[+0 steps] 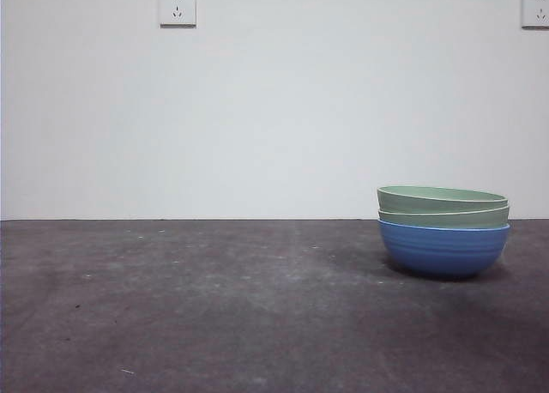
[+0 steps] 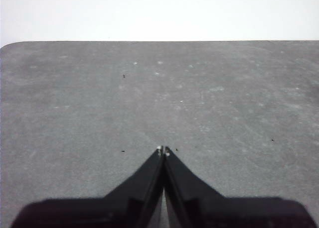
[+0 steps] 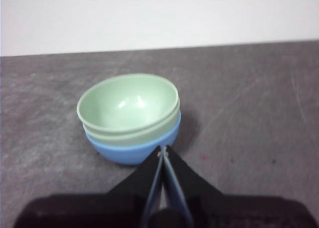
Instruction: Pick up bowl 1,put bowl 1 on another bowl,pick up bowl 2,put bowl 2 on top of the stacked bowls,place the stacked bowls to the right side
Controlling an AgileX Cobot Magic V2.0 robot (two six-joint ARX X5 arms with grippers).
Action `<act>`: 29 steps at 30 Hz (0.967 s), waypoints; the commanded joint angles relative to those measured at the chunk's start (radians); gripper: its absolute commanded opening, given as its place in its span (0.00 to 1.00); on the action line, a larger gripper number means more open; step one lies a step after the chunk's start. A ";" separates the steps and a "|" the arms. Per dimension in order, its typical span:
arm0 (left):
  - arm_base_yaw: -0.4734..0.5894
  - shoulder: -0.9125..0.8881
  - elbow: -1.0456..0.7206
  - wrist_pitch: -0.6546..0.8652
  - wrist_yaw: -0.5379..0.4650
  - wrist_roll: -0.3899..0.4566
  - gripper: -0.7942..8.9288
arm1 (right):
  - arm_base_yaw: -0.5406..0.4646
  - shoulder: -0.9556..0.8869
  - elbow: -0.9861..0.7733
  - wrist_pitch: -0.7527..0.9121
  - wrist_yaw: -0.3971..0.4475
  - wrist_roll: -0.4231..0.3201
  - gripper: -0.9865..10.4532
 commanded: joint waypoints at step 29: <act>0.003 -0.003 -0.014 0.002 -0.002 -0.006 0.08 | -0.001 -0.036 -0.051 -0.018 0.004 0.114 0.09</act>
